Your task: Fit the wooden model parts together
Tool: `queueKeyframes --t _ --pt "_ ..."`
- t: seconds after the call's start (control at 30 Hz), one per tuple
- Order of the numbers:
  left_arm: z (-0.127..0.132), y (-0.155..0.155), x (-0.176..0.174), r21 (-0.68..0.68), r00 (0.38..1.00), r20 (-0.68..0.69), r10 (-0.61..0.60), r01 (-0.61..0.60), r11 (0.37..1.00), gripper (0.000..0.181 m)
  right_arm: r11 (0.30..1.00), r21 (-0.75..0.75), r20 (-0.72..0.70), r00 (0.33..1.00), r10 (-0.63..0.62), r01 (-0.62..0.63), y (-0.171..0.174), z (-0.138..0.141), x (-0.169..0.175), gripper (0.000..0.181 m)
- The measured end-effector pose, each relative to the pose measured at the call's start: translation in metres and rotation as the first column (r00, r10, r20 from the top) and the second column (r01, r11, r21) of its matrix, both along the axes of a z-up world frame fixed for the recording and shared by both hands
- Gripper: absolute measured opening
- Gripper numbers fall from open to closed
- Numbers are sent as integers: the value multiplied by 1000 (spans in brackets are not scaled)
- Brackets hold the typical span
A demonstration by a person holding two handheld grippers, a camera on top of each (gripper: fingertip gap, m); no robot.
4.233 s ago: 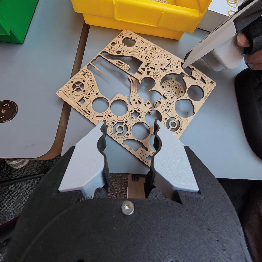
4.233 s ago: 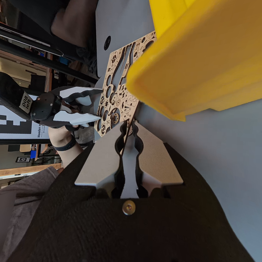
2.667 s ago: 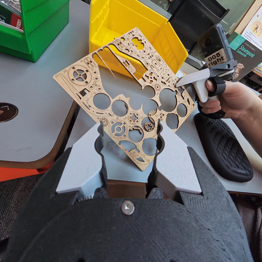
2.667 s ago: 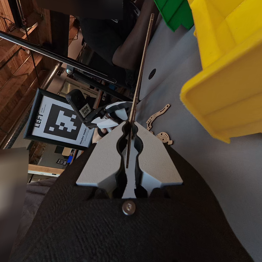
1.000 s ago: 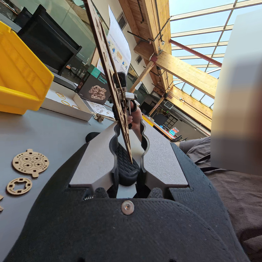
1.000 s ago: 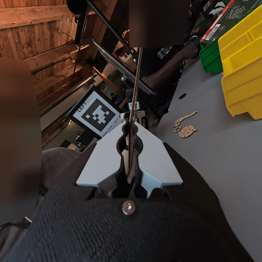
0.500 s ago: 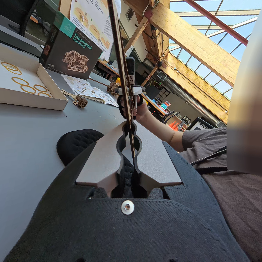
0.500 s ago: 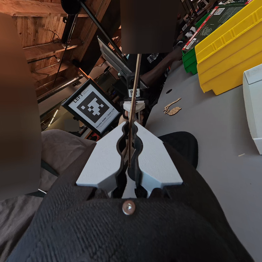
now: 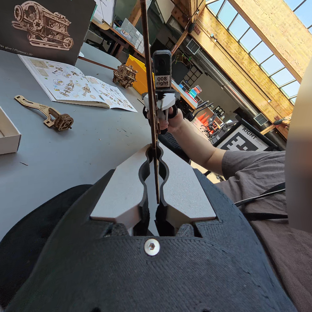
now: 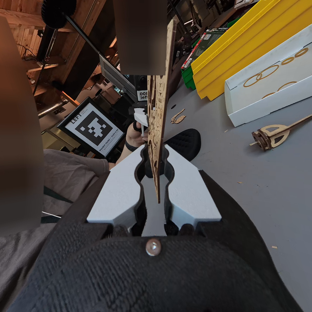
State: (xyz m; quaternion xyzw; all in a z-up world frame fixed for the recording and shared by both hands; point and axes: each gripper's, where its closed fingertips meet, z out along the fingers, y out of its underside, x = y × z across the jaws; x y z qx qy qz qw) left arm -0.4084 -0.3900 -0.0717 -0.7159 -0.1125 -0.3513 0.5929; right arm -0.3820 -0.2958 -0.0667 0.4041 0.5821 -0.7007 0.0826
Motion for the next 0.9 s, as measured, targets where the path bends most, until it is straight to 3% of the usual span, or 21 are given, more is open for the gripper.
queueKeyframes --t 0.3,0.47,0.57,0.73,0.9 --pt "-12 51 27 -61 995 29 -95 97 993 1 995 -33 29 995 -96 97 56 -7 12 16" --pt "-28 72 35 -124 990 36 -133 137 983 1 997 -26 56 995 -77 78 79 -18 26 4" --pt "-39 81 31 -164 989 -41 -144 136 977 10 997 -16 56 996 -69 70 85 -27 34 2" --pt "-39 92 21 -176 987 -11 -160 155 972 25 996 -11 64 995 -82 83 93 -32 36 1" --pt "-46 98 -1 -224 991 -63 -118 101 969 26 992 92 80 993 -91 83 100 -45 38 1"
